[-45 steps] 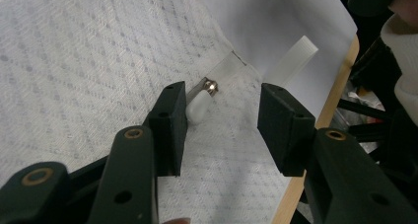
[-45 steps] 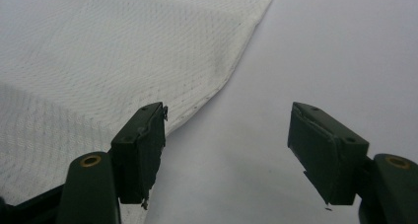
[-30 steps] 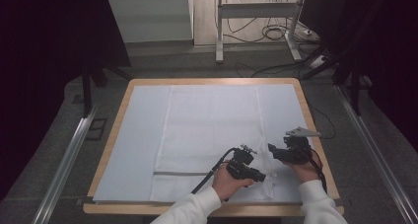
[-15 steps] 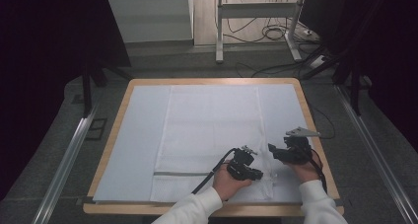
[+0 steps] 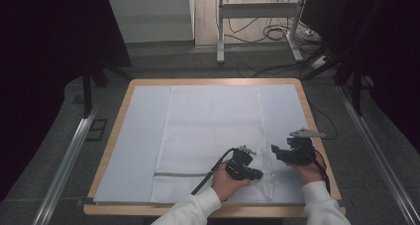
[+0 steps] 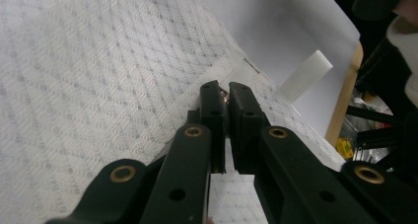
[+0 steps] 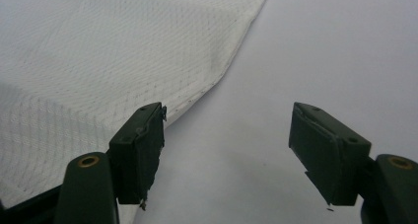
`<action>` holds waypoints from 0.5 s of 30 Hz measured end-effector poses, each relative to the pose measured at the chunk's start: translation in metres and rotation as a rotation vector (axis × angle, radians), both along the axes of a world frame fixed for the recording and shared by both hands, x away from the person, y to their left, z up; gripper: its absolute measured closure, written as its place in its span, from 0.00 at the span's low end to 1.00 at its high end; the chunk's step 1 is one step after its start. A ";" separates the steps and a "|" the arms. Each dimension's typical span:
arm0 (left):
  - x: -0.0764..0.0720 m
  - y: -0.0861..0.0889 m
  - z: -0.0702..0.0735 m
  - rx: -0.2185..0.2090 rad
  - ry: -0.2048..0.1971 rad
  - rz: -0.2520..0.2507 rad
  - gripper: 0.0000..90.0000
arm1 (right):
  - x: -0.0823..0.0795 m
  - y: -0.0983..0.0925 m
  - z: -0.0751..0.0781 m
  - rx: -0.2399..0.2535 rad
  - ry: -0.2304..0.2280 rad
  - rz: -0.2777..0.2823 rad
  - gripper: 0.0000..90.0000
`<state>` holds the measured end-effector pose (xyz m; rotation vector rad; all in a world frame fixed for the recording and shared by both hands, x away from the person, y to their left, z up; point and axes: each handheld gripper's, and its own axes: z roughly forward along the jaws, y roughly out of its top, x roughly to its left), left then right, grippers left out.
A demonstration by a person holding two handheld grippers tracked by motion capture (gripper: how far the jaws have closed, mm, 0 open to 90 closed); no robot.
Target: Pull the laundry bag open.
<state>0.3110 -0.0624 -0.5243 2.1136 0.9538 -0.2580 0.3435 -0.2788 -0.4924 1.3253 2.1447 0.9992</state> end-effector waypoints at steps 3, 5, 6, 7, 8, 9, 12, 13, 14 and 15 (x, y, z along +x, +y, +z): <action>-0.001 0.004 0.004 -0.008 -0.010 -0.005 0.96 | 0.000 -0.001 0.001 0.006 0.000 -0.003 0.33; -0.001 0.007 0.007 -0.020 -0.011 -0.003 0.96 | 0.000 -0.002 0.001 0.015 0.001 -0.008 0.32; -0.001 0.008 0.009 -0.025 -0.015 -0.003 0.96 | 0.000 -0.003 0.001 0.021 0.003 -0.009 0.32; -0.001 0.010 0.010 -0.028 -0.018 -0.005 0.96 | 0.000 -0.003 0.001 0.028 0.003 -0.011 0.32; -0.001 0.012 0.012 -0.029 -0.023 -0.005 0.96 | 0.000 -0.003 0.002 0.039 0.006 -0.014 0.31; 0.000 0.016 0.014 -0.032 -0.029 -0.004 0.96 | 0.001 -0.004 0.002 0.062 0.010 -0.019 0.30; 0.000 0.020 0.016 -0.040 -0.026 -0.001 0.96 | 0.001 -0.004 0.003 0.076 0.012 -0.026 0.30; 0.000 0.021 0.016 -0.044 -0.026 0.002 0.96 | 0.001 -0.004 0.003 0.079 0.014 -0.026 0.30; 0.001 0.025 0.018 -0.051 -0.028 0.005 0.96 | 0.001 -0.004 0.003 0.087 0.018 -0.027 0.30; 0.001 0.025 0.018 -0.051 -0.028 0.005 0.96 | 0.001 -0.004 0.003 0.087 0.018 -0.027 0.30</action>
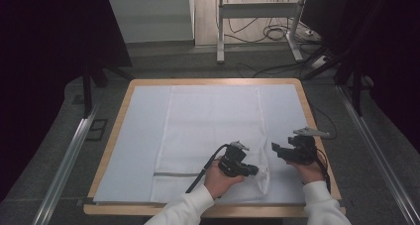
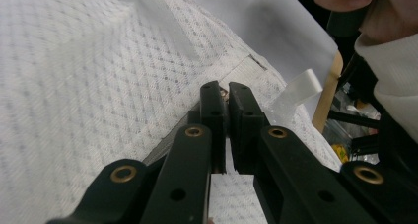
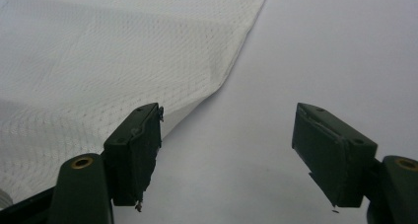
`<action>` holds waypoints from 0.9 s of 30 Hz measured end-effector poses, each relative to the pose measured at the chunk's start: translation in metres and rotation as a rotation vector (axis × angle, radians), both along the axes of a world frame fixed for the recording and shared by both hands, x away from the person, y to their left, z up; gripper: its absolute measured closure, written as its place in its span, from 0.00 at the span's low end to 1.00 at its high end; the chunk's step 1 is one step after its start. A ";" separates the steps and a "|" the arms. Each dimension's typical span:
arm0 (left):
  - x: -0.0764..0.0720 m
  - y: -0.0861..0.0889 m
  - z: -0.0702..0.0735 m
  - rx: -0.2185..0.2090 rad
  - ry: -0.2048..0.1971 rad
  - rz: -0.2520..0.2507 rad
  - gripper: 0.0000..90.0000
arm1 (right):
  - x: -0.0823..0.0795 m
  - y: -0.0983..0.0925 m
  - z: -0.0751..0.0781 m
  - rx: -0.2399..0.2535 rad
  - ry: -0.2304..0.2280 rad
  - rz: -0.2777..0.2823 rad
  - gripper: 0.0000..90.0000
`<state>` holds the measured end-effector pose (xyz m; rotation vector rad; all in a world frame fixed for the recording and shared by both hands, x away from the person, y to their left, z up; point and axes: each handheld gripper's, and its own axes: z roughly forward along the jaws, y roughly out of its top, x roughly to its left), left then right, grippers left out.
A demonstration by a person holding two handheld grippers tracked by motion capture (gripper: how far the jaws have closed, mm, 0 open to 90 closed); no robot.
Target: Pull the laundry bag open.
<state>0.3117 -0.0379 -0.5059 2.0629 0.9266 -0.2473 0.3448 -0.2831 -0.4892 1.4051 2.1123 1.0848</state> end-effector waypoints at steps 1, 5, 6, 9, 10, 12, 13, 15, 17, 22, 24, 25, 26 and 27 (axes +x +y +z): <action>0.000 0.001 0.001 -0.003 -0.001 0.002 0.96 | 0.000 0.000 0.000 0.002 0.003 0.000 0.29; 0.000 0.005 0.004 -0.010 -0.009 0.005 0.96 | 0.001 -0.001 0.001 0.027 0.025 -0.009 0.29; 0.000 0.006 0.005 -0.010 -0.011 0.006 0.96 | 0.001 -0.001 0.001 0.032 0.027 -0.011 0.29; -0.001 0.008 0.006 -0.006 -0.017 0.005 0.96 | 0.000 -0.004 0.004 0.083 0.061 -0.006 0.28; -0.001 0.008 0.006 -0.006 -0.017 0.005 0.96 | -0.001 -0.005 0.005 0.090 0.064 -0.007 0.28; -0.001 0.008 0.006 -0.007 -0.017 0.005 0.96 | -0.002 -0.006 0.006 0.109 0.085 -0.009 0.28; -0.001 0.008 0.006 -0.009 -0.016 0.007 0.96 | -0.002 -0.006 0.006 0.116 0.091 -0.007 0.28; -0.002 0.007 0.006 -0.010 -0.016 0.010 0.96 | -0.002 -0.005 0.007 0.116 0.112 -0.002 0.26; -0.002 0.006 0.006 -0.010 -0.015 0.011 0.96 | -0.003 -0.004 0.007 0.124 0.124 0.007 0.26; -0.002 0.005 0.005 -0.011 -0.016 0.009 0.96 | -0.003 0.003 0.006 0.149 0.174 0.039 0.25; -0.003 0.005 0.005 -0.010 -0.016 0.007 0.96 | -0.003 0.007 0.005 0.159 0.196 0.056 0.25; -0.003 0.004 0.004 -0.007 -0.019 0.006 0.96 | -0.002 0.008 0.005 0.166 0.205 0.063 0.25; -0.003 0.004 0.004 -0.007 -0.019 0.006 0.96 | -0.002 0.008 0.005 0.166 0.205 0.063 0.25; -0.003 0.004 0.004 -0.002 -0.024 0.002 0.96 | -0.002 0.010 0.005 0.171 0.213 0.066 0.25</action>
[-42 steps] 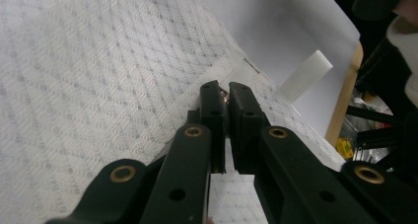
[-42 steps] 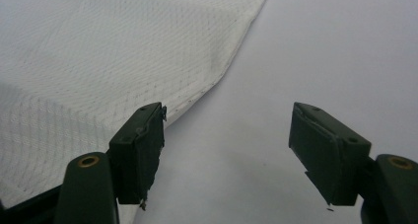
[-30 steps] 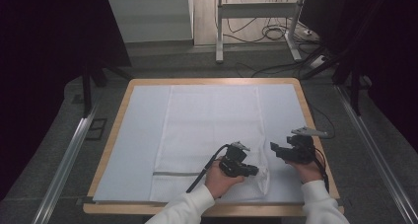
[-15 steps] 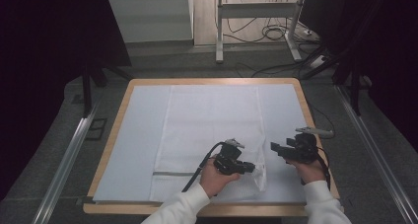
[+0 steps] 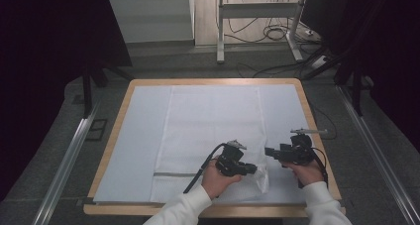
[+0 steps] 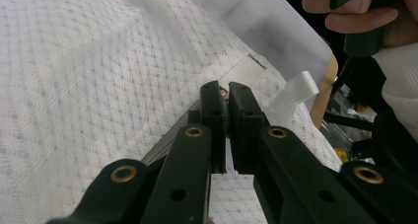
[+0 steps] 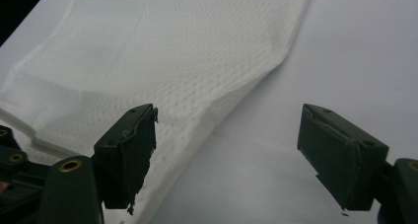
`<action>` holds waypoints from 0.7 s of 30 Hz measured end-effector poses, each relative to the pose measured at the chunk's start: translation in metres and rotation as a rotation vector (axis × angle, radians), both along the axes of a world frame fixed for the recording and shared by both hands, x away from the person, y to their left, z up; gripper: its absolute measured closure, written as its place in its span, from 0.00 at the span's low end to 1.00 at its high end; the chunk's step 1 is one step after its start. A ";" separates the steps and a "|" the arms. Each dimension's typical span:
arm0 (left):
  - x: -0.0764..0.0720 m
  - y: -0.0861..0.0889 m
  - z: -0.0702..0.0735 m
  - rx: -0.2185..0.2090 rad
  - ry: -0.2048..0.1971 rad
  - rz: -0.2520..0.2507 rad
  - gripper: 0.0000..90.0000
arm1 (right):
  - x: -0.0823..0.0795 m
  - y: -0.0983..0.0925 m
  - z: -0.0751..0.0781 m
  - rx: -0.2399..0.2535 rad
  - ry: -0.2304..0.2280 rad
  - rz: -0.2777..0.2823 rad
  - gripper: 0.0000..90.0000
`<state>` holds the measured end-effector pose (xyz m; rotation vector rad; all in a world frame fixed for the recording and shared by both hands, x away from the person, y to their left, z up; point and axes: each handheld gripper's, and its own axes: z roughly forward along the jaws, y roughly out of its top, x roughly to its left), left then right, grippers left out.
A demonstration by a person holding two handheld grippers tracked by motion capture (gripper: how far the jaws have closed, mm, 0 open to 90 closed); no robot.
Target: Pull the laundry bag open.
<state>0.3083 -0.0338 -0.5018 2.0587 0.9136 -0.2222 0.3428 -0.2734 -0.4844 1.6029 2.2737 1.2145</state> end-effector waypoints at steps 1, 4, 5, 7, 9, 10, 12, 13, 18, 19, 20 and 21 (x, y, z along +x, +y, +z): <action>-0.001 -0.001 0.000 0.000 0.000 0.003 0.96 | 0.001 0.002 -0.001 0.007 0.011 0.009 0.25; -0.002 -0.002 -0.001 0.001 -0.004 0.001 0.96 | 0.001 0.005 -0.002 0.005 0.023 0.017 0.25; -0.002 -0.002 0.000 0.001 -0.004 0.001 0.96 | 0.001 0.006 -0.003 0.007 0.029 0.021 0.25; -0.002 -0.001 0.000 0.000 -0.005 0.002 0.96 | 0.001 0.008 -0.004 0.007 0.041 0.029 0.25; -0.001 -0.001 0.000 0.001 -0.004 0.002 0.96 | 0.002 0.012 -0.007 0.017 0.062 0.043 0.25; -0.001 -0.001 0.000 0.001 -0.004 0.002 0.96 | 0.003 0.013 -0.007 0.015 0.071 0.044 0.25; -0.002 -0.001 0.000 0.003 -0.006 -0.001 0.96 | 0.004 0.016 -0.010 0.009 0.081 0.048 0.26; -0.002 -0.001 0.000 0.004 -0.006 -0.002 0.96 | 0.004 0.017 -0.011 0.006 0.086 0.048 0.26; -0.002 -0.001 0.000 0.000 -0.004 0.002 0.96 | 0.005 0.021 -0.013 0.000 0.101 0.053 0.27; -0.003 -0.001 0.000 -0.002 -0.005 0.002 0.96 | 0.005 0.022 -0.015 -0.001 0.105 0.054 0.27; -0.003 -0.001 0.000 -0.003 -0.005 0.003 0.96 | 0.005 0.023 -0.015 0.001 0.110 0.052 0.28; -0.003 -0.001 0.001 -0.003 -0.005 0.004 0.96 | 0.005 0.024 -0.016 0.000 0.111 0.056 0.28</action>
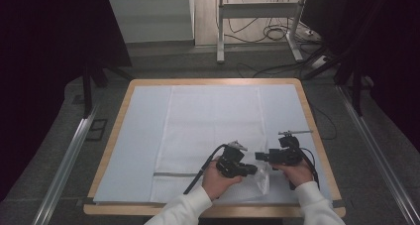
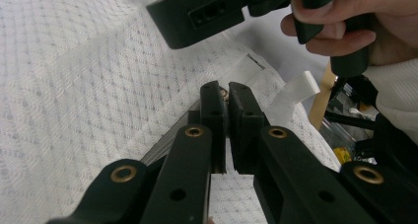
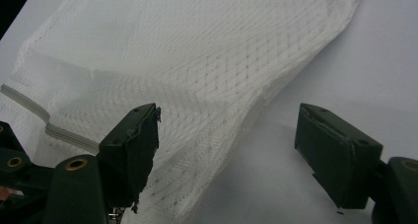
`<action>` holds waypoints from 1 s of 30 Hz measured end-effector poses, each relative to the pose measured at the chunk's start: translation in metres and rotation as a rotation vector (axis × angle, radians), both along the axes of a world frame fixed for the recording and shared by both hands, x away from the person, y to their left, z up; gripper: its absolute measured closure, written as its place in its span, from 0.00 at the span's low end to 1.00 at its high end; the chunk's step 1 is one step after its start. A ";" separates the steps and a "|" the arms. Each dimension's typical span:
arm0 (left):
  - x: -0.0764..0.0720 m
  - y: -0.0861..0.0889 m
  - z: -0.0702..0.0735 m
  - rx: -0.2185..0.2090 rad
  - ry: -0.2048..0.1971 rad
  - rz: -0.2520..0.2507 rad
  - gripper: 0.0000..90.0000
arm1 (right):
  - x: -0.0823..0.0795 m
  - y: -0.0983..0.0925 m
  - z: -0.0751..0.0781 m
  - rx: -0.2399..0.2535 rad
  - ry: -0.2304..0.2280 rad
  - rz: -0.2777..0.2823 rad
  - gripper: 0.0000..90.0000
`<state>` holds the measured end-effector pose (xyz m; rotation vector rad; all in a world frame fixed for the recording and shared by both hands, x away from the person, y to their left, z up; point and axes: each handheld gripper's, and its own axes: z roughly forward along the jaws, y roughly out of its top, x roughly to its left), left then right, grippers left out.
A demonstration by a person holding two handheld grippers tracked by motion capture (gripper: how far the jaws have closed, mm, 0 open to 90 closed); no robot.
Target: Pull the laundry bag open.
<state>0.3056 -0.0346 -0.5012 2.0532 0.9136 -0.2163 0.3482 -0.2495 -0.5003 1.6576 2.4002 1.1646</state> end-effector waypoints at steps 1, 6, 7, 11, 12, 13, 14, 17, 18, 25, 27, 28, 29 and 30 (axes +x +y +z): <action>0.000 0.000 0.000 0.000 0.000 0.000 0.96 | 0.000 0.001 -0.001 -0.001 0.001 0.002 0.28; 0.000 0.000 0.000 -0.001 0.001 -0.001 0.96 | 0.001 0.005 -0.003 -0.002 0.011 0.009 0.30; 0.000 0.000 0.000 -0.001 -0.002 -0.004 0.96 | 0.001 0.006 -0.003 -0.001 0.015 0.013 0.30; -0.001 0.000 0.001 -0.002 -0.002 -0.002 0.96 | 0.002 0.009 -0.005 0.009 0.026 0.026 0.35; -0.001 0.000 0.001 -0.002 -0.002 -0.002 0.96 | 0.003 0.010 -0.006 0.017 0.033 0.031 0.36; -0.001 0.000 0.001 -0.002 -0.002 -0.002 0.96 | 0.003 0.011 -0.007 0.024 0.042 0.036 0.37; -0.001 0.000 0.001 -0.002 -0.002 -0.002 0.96 | 0.003 0.011 -0.007 0.024 0.042 0.036 0.37; -0.001 0.000 0.001 -0.001 -0.004 -0.005 0.96 | 0.005 0.012 -0.009 0.030 0.060 0.051 0.41; -0.001 0.000 0.001 -0.001 -0.003 -0.004 0.96 | 0.005 0.013 -0.010 0.036 0.066 0.057 0.43; -0.001 -0.001 0.000 -0.001 -0.004 -0.004 0.96 | 0.005 0.016 -0.010 0.036 0.073 0.091 0.65; -0.001 -0.001 0.000 -0.001 -0.004 -0.005 0.96 | 0.005 0.016 -0.009 0.032 0.075 0.096 0.68; -0.001 -0.001 0.000 0.001 -0.005 -0.006 0.96 | 0.004 0.017 -0.010 0.027 0.059 0.101 0.72; -0.001 -0.001 -0.001 -0.001 -0.005 -0.005 0.96 | 0.003 0.018 -0.008 0.016 0.048 0.110 0.78; -0.001 -0.001 -0.001 -0.001 -0.003 -0.004 0.96 | 0.003 0.018 -0.008 0.016 0.048 0.110 0.78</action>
